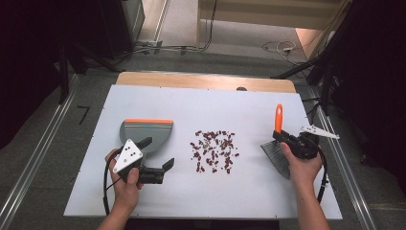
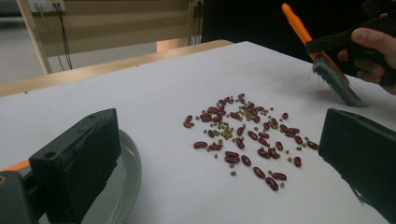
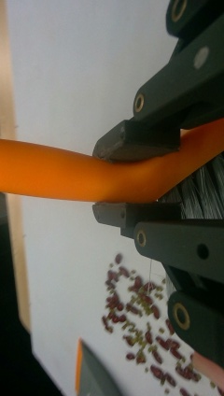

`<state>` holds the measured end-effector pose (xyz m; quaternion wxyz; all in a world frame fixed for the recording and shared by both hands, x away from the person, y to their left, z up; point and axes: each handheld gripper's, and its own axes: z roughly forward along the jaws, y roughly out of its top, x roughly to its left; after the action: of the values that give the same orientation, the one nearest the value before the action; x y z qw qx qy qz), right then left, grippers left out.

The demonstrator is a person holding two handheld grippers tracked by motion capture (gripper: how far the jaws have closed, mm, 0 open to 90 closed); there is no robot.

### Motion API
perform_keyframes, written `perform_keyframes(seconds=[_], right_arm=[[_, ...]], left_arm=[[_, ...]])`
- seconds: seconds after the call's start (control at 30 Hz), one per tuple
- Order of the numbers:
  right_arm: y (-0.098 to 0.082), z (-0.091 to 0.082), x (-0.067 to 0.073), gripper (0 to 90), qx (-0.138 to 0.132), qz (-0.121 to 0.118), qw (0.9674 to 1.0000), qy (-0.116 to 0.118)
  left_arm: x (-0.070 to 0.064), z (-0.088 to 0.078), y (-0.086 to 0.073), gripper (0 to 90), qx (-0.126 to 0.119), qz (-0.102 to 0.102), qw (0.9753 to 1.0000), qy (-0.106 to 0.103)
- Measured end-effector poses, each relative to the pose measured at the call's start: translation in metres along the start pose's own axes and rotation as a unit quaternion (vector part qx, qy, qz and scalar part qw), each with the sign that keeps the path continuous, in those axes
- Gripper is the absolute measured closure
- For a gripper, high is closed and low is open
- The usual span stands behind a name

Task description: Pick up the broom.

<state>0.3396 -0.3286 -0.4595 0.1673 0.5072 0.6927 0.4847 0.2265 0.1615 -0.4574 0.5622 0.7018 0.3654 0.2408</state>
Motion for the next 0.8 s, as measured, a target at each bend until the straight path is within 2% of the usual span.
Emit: perform_keyframes(seconds=[0.13, 0.2, 0.3, 0.5, 0.8], right_arm=[[0.003, -0.008, 0.004, 69.2, -0.039, 0.0, 0.9991, 0.018], [0.004, -0.01, 0.006, 69.2, -0.049, -0.004, 0.9983, 0.031], [0.007, -0.014, 0.013, 69.2, -0.064, -0.014, 0.9973, 0.031], [0.014, -0.02, 0.032, 69.3, -0.091, -0.036, 0.9945, 0.037], [0.021, -0.019, 0.062, 69.3, -0.108, -0.053, 0.9898, 0.077]], left_arm=[[-0.002, 0.005, 0.004, 0.0, 0.003, 0.0, 0.9999, -0.012], [-0.004, 0.008, 0.006, 0.0, 0.005, 0.002, 0.9999, -0.016], [-0.006, 0.012, 0.007, 0.0, 0.009, 0.005, 0.9997, -0.023], [-0.009, 0.019, 0.011, 0.0, 0.007, 0.001, 0.9995, -0.029], [-0.022, 0.035, 0.017, 0.0, 0.009, 0.009, 0.9991, -0.041]])
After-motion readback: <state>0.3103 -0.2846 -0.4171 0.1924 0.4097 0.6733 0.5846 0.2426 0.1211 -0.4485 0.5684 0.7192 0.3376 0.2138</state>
